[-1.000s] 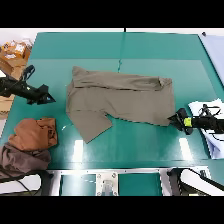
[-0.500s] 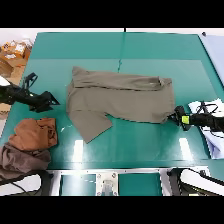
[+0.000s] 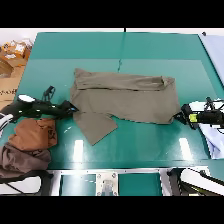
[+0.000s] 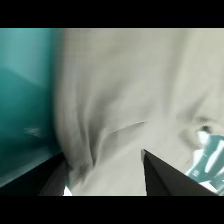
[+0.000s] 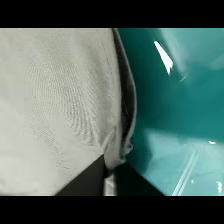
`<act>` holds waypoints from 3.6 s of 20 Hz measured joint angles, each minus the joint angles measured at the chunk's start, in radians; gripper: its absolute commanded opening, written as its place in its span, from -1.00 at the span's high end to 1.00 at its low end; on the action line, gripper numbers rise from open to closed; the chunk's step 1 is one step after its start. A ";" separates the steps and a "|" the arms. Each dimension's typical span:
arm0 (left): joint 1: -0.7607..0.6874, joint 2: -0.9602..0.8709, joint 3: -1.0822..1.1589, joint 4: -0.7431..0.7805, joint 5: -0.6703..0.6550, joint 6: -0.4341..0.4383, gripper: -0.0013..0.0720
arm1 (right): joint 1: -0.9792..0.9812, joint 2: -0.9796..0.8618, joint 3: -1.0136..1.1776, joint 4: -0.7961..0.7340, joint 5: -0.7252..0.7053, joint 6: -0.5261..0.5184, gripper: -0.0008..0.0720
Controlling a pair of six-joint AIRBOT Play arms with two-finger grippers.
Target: Fold the shirts.
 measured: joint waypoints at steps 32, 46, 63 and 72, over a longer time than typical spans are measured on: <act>0.070 -0.032 0.108 -0.040 -0.179 0.096 0.90 | -0.010 -0.096 -0.100 0.204 -0.130 -0.194 0.93; 0.070 0.567 0.855 0.008 -0.294 -0.008 0.89 | -0.179 0.384 0.699 0.468 0.213 -0.159 0.92; 0.070 0.473 0.874 0.124 -0.211 -0.063 0.89 | 0.000 0.267 0.724 0.481 0.023 -0.175 0.92; 0.058 -0.071 0.682 -0.058 -0.026 0.079 0.89 | 0.195 -0.358 0.636 0.494 -0.187 -0.235 0.92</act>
